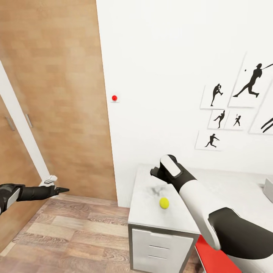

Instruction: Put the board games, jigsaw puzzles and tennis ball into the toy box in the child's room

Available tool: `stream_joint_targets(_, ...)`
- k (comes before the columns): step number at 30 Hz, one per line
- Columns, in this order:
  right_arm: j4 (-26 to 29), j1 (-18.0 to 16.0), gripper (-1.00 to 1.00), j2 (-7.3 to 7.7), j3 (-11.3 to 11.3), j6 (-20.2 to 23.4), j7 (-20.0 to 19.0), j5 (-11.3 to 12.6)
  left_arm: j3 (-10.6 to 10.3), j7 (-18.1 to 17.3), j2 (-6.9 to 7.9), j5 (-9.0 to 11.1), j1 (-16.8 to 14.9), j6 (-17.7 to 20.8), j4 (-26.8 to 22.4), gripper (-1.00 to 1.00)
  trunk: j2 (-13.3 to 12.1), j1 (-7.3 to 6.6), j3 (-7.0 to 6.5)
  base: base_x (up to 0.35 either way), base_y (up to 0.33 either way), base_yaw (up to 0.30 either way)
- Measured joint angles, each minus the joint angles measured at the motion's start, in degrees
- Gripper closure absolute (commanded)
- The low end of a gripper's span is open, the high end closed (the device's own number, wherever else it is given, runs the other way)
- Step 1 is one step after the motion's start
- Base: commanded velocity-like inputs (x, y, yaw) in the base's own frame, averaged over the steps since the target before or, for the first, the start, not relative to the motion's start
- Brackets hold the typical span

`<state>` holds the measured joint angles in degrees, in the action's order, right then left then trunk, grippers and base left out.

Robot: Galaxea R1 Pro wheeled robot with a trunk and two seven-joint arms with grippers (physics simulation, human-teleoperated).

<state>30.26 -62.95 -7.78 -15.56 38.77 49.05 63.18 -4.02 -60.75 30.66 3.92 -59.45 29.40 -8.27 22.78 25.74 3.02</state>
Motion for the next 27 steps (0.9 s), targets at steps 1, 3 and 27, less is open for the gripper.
stream_joint_targets(1,0.0,0.0,-1.0,0.04,0.0,-0.2,0.0,-0.1,0.0,-0.4,0.03,0.0,0.0,0.2,0.0,-1.0,0.0,0.0,0.0,0.0,0.0,0.013)
stream_joint_targets(3,0.0,0.0,-1.0,0.1,0.0,-0.5,0.0,-0.4,0.0,-1.5,0.29,0.0,0.0,0.7,0.0,-1.0,0.0,0.0,0.05,0.0,0.0,0.036)
stream_joint_targets(27,0.1,0.0,-1.0,2.71,0.8,-0.3,0.1,-0.6,-0.1,-4.9,1.27,0.0,-0.1,3.2,-0.2,-1.0,0.0,0.0,2.12,0.0,0.0,0.006)
